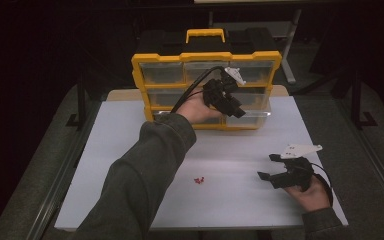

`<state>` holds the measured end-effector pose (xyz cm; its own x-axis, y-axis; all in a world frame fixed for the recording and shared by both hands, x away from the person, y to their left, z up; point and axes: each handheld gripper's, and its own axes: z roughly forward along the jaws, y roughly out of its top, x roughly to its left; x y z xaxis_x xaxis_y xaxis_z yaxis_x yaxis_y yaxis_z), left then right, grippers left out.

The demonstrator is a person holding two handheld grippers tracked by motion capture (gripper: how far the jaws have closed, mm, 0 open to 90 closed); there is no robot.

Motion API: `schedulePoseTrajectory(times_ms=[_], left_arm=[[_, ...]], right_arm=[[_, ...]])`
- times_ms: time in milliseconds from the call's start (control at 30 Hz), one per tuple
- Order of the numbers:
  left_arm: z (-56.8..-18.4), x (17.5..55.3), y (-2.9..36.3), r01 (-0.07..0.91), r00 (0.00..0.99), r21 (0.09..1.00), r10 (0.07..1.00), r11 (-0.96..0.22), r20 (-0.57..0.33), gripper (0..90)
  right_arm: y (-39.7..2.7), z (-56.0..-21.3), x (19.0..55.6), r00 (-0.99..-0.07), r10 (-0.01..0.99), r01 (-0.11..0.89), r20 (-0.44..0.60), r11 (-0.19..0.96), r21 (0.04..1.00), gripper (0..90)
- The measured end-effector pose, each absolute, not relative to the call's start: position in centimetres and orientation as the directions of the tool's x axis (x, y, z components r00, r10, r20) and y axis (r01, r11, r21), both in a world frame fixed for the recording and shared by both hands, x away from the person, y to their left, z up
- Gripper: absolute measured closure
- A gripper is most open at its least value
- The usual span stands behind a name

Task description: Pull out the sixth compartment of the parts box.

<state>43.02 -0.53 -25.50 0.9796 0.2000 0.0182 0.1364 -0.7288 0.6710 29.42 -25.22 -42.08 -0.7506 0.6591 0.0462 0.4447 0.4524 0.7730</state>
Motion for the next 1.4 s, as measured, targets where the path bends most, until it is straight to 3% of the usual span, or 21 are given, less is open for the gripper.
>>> schedulePoseTrajectory(times_ms=[667,1400], left_arm=[[-22.9,40.7,3.7,0.133,0.976,0.733,0.216,-0.667,0.018,58.3],[-25.3,37.7,10.7,0.185,0.964,0.769,0.263,-0.612,-0.023,58.2]], right_arm=[[-25.2,-42.2,29.7,-0.749,0.66,0.456,0.059,0.448,0.769,20.4],[-24.5,-42.7,29.9,-0.74,0.671,0.474,0.052,0.465,0.748,19.6]])
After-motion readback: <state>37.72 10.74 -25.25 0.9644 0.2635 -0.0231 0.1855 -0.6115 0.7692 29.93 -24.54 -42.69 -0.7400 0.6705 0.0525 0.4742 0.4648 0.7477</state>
